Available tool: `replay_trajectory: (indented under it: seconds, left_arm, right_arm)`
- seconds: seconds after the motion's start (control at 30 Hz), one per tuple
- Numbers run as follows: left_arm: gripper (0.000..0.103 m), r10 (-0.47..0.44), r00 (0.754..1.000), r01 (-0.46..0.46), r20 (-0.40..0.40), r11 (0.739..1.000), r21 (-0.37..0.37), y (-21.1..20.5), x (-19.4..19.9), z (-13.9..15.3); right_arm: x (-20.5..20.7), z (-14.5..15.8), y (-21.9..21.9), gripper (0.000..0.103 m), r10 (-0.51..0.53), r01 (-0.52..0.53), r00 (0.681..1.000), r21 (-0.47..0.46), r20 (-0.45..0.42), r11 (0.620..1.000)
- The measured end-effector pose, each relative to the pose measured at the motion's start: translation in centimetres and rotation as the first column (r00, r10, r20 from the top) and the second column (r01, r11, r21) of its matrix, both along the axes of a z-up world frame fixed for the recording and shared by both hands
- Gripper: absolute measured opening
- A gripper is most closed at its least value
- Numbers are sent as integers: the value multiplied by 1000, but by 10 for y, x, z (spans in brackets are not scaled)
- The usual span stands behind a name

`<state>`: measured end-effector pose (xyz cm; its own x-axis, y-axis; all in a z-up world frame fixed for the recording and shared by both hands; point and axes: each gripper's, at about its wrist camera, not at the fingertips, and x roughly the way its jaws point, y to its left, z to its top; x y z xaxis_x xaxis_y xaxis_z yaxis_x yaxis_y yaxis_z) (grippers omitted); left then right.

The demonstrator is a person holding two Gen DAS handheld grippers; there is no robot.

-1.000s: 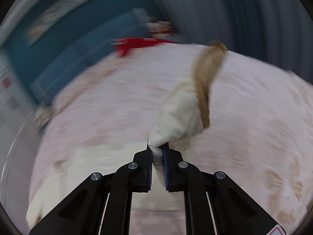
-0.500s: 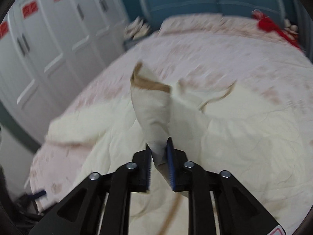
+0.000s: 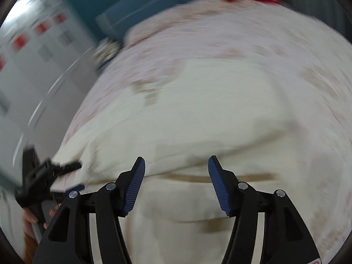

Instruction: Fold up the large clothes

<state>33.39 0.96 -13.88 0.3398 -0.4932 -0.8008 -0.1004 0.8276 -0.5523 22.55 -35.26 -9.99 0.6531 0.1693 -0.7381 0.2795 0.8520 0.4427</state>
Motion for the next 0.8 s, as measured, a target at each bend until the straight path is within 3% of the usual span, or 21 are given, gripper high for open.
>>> replay_trajectory:
  seconds: [0.07, 0.13, 0.17, 0.23, 0.27, 0.33, 0.37, 0.43, 0.53, 0.6, 0.73, 0.8]
  left_arm:
    - [62, -23, 1000, 23, -20, 1000, -16, -15, 10, -8]
    - [52, -35, 999, 35, -30, 999, -7, -23, 16, -10]
    - [40, -36, 999, 37, -23, 999, 16, -27, 19, -9]
    - [14, -60, 998, 60, 3, 996, 64, -30, 25, -3]
    - [9, -81, 996, 78, 31, 993, 92, -33, 29, 4]
    - [6, -102, 991, 91, 86, 988, 123, -29, 35, 19]
    - [6, -119, 983, 96, 141, 982, 162, -30, 39, 35]
    - [5, -136, 964, 91, 227, 976, 198, -27, 44, 59]
    - [5, -149, 929, 54, 338, 959, 277, -25, 45, 87]
    - [5, -164, 931, 47, 326, 939, 340, -23, 48, 76]
    - [6, -197, 968, 105, 157, 882, 460, -32, 50, -2]
    - [6, -218, 963, 113, 157, 859, 500, -35, 42, -21]
  right_arm:
    - [-4, -10, -37, 58, -98, 98, 995, 74, -4, 992]
    - [-1, -24, -65, 57, -163, 164, 986, 134, -22, 977]
    - [3, -31, -74, 57, -183, 186, 982, 159, -36, 970]
    - [13, -47, -89, 47, -210, 218, 976, 228, -60, 949]
    - [19, -53, -94, 44, -218, 228, 974, 260, -68, 938]
    - [31, -58, -100, 19, -225, 235, 972, 290, -66, 928]
    - [37, -56, -101, 13, -218, 225, 974, 299, -57, 927]
    - [43, -38, -96, 10, -212, 200, 977, 292, 10, 935]
    - [39, 8, -68, 10, -145, 118, 975, 159, 169, 980]
    - [45, 2, -56, 10, -98, 86, 983, 78, 153, 993]
    - [62, -68, -50, 11, -81, 83, 994, 25, -78, 996]
    - [57, -80, -48, 11, -81, 82, 993, 12, -85, 997]
